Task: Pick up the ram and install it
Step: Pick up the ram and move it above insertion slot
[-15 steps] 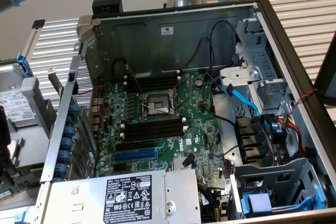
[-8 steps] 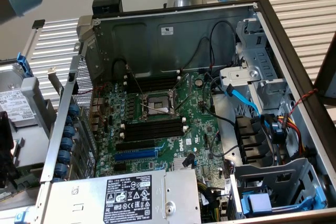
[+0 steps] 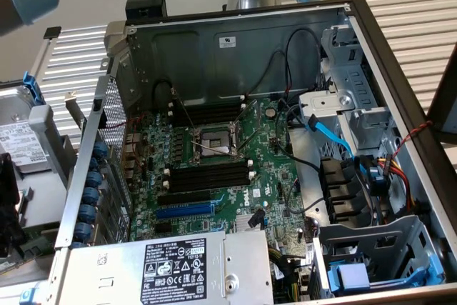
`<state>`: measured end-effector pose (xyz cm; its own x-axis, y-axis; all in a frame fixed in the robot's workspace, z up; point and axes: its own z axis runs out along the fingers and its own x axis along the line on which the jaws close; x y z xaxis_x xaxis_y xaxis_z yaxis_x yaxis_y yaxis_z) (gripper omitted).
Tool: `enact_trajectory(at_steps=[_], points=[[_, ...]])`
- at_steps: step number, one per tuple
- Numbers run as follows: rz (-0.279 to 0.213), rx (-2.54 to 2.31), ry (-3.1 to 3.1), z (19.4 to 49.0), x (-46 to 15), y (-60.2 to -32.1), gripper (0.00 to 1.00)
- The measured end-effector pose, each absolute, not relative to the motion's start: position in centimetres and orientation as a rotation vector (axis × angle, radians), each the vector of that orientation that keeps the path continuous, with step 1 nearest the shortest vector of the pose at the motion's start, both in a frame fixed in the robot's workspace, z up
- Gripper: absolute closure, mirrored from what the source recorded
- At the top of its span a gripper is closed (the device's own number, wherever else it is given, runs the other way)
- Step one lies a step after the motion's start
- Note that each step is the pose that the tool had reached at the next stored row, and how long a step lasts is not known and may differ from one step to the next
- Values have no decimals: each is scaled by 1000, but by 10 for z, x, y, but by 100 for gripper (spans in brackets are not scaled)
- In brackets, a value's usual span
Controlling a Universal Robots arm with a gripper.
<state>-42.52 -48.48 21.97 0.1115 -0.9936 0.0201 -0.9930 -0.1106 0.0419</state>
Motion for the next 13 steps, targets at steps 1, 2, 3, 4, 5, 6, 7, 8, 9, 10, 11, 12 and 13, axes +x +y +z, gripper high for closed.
enact_trajectory(at_steps=[1, 2, 3, 4, 5, 6, 7, 8, 9, 10, 11, 12, 13], points=[[-20, 2308, -2065, 220, -425, -485, 71], [-20, 2308, -2065, 220, -425, -485, 71], [-20, 2308, -2065, 220, -425, -485, 71], [-20, 2308, -2065, 220, -425, -485, 71], [-20, 2308, -2065, 220, -425, -485, 71], [-20, 2308, -2065, 220, -425, -485, 71], [-20, 2308, -2065, 220, -425, -485, 71], [-20, 2308, -2065, 220, -425, -485, 71], [-20, 2308, -2065, 220, -425, -485, 71], [-20, 2308, -2065, 220, -425, -485, 71], [-20, 2308, -2065, 220, -425, -485, 71], [-20, 2308, -2065, 220, -425, -485, 73], [-20, 2308, -2065, 220, -425, -485, 80]])
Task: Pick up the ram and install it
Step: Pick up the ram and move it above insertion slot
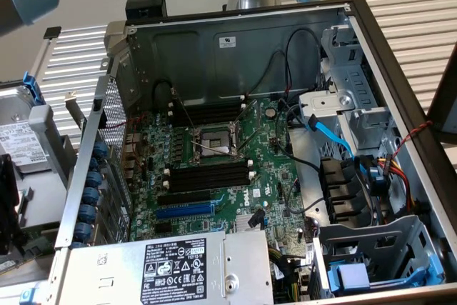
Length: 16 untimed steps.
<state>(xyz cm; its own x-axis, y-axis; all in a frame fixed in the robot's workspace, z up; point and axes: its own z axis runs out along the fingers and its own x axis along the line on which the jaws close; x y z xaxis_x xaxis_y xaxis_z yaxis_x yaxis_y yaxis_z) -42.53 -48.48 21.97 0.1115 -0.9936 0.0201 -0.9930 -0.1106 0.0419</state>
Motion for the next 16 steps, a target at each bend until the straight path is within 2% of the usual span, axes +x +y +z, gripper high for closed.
enact_trajectory(at_steps=[1, 3, 16], points=[[-20, 2308, -2065, 220, -425, -485, 80], [-20, 2308, -2064, 220, -425, -485, 88], [-20, 2307, -2064, 220, -425, -485, 88]])
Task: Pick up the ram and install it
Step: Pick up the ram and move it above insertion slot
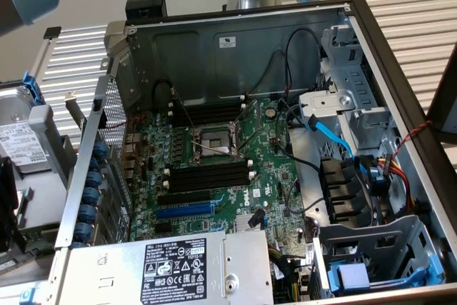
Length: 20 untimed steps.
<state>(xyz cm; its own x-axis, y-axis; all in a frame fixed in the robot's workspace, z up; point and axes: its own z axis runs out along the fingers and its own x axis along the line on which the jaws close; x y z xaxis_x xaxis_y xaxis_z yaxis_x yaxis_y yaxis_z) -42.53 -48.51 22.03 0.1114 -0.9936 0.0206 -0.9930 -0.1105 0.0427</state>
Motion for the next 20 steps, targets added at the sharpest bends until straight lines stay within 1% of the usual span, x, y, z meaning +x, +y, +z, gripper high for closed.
enact_trajectory(at_steps=[20], points=[[-39, 2292, -2050, 233, -424, -489, 88]])
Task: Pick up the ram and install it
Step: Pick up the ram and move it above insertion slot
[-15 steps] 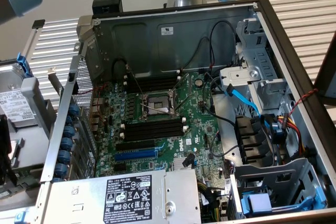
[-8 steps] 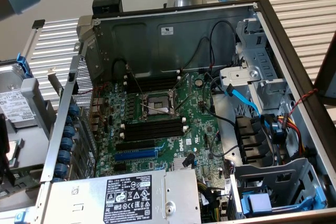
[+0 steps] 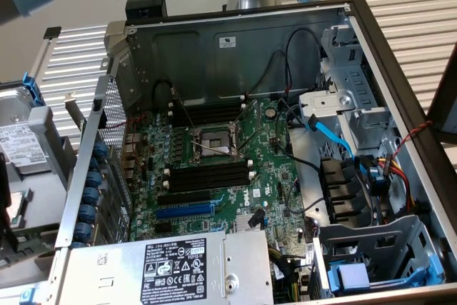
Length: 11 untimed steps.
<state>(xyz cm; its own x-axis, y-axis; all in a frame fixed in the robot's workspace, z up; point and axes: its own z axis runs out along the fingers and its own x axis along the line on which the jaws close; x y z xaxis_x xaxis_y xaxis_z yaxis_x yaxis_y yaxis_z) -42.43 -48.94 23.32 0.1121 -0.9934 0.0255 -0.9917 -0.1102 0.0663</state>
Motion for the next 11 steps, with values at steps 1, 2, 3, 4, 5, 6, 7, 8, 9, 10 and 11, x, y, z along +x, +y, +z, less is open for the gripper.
enact_trajectory(at_steps=[1, 2, 3, 4, 5, 6, 7, 8, 9, 10, 11], points=[[-40, 2291, -2049, 234, -424, -489, 88], [-41, 2290, -2048, 235, -424, -490, 88], [-42, 2289, -2047, 236, -424, -490, 88], [-44, 2288, -2046, 237, -424, -490, 88], [-45, 2287, -2046, 238, -424, -490, 88], [-46, 2286, -2045, 239, -423, -490, 88], [-47, 2286, -2044, 240, -423, -490, 88], [-49, 2285, -2043, 241, -423, -490, 88], [-51, 2283, -2042, 242, -423, -490, 88], [-53, 2282, -2040, 244, -423, -491, 88], [-54, 2280, -2039, 246, -422, -491, 88]])
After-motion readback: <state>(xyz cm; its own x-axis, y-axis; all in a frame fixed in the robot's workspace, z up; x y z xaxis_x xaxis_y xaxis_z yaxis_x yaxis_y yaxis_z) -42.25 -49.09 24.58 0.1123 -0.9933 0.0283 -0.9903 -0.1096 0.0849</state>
